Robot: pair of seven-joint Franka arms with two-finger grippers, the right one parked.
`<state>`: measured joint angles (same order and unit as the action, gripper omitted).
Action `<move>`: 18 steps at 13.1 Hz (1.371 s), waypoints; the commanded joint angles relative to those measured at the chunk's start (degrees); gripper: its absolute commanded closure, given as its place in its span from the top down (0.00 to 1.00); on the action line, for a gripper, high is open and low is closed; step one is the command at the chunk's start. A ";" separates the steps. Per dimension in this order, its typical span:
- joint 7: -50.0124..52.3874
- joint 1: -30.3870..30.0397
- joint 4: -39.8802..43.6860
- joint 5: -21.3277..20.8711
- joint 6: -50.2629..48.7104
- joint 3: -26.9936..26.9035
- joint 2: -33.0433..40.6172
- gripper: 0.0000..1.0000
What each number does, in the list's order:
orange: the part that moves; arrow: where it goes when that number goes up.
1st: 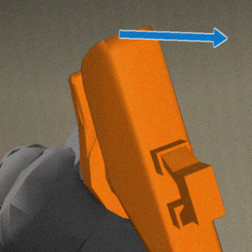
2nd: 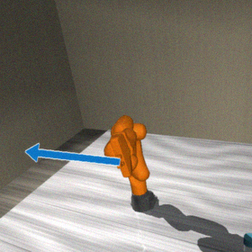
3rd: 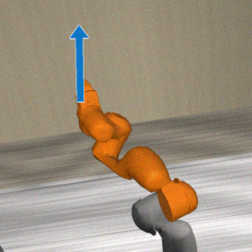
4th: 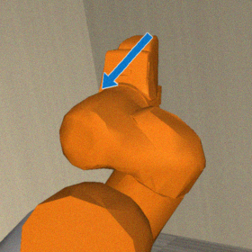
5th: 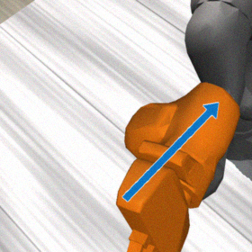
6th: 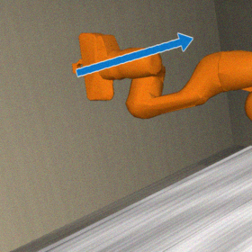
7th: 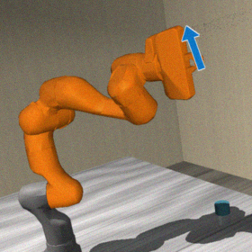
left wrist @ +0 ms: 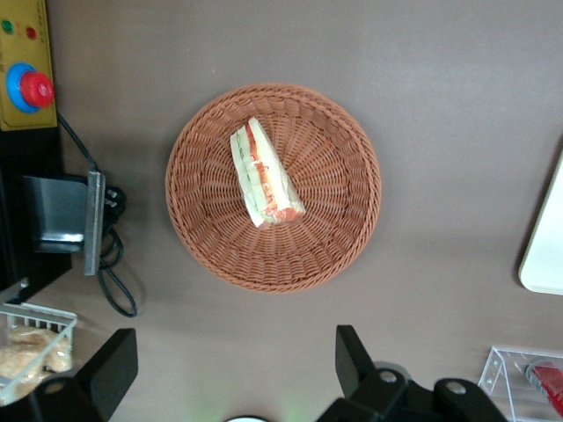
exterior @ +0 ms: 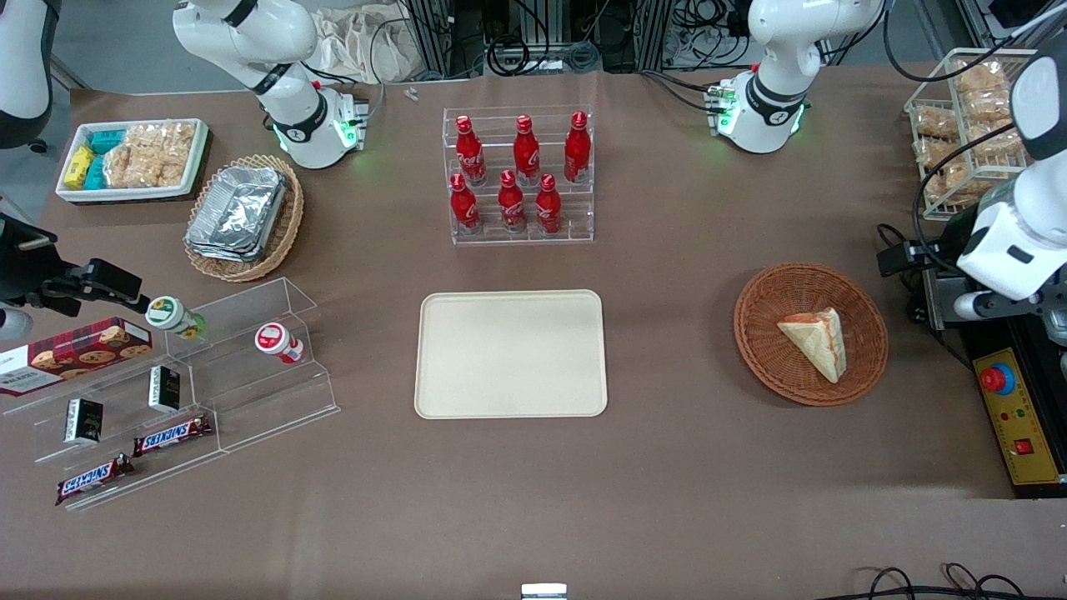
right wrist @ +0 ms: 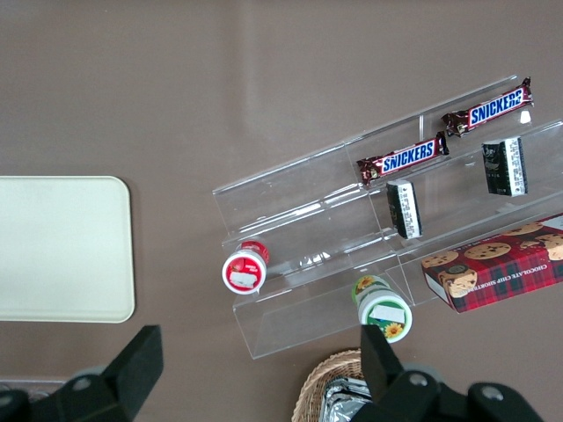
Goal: Place sandwich from basket to tray
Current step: 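Move the left gripper over the wrapped sandwich in the wicker basket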
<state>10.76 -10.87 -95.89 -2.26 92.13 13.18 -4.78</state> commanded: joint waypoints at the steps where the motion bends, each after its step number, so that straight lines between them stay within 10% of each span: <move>1: 7.84 0.32 -7.97 1.03 6.64 -0.18 1.35 1.00; 11: 26.86 -0.21 -30.39 -0.11 38.45 -0.53 -1.19 1.00; 18: 32.65 -0.30 -30.85 -4.77 43.22 -0.70 -7.69 1.00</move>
<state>40.17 -11.14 -126.11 -5.19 132.94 12.57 -11.27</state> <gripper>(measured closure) 0.000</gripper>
